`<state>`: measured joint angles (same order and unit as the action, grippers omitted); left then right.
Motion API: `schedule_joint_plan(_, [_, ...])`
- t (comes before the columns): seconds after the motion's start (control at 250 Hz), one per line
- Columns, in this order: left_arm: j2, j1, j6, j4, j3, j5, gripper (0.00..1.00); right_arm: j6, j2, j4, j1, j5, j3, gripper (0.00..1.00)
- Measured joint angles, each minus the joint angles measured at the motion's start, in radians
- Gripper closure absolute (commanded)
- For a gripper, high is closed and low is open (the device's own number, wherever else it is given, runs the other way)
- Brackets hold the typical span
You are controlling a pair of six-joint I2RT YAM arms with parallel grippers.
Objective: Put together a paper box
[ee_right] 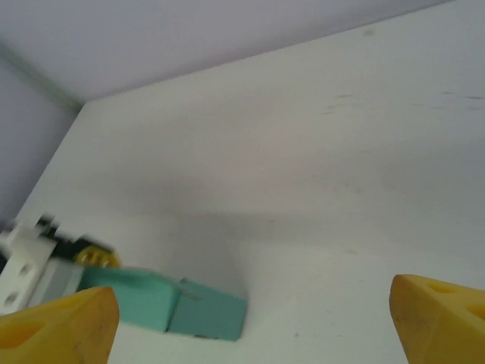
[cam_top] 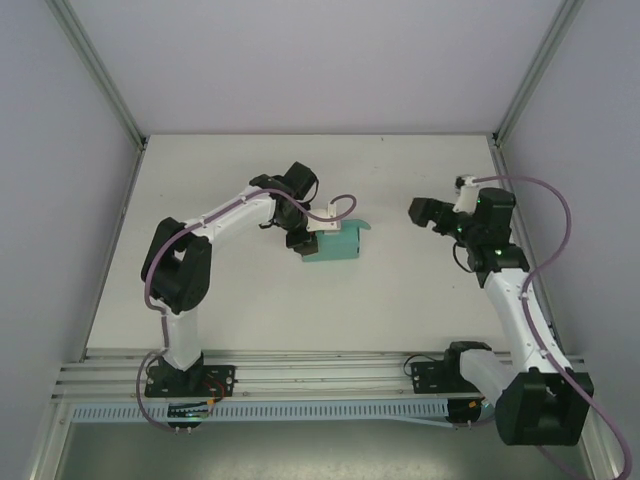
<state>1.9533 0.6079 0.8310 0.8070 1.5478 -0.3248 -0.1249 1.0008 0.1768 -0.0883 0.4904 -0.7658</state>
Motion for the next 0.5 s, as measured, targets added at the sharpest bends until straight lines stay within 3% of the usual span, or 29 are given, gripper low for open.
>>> schedule_joint_plan(0.18, [0.009,0.000,-0.003,0.009,0.013,-0.005,0.62,0.154,0.122,0.006,-0.173,0.029,-0.008,0.18])
schedule_joint_plan(0.372, [0.013,0.000,-0.003,0.016,0.020,-0.007,0.61,0.278,0.311,0.054,-0.248,0.013,-0.121,0.24])
schedule_joint_plan(0.468, [0.015,0.000,-0.003,0.019,0.023,-0.008,0.61,0.334,0.386,0.078,-0.266,0.017,-0.187,0.32])
schedule_joint_plan(0.5, [0.017,0.000,-0.003,0.021,0.025,-0.008,0.61,0.351,0.411,0.087,-0.269,0.020,-0.209,0.40])
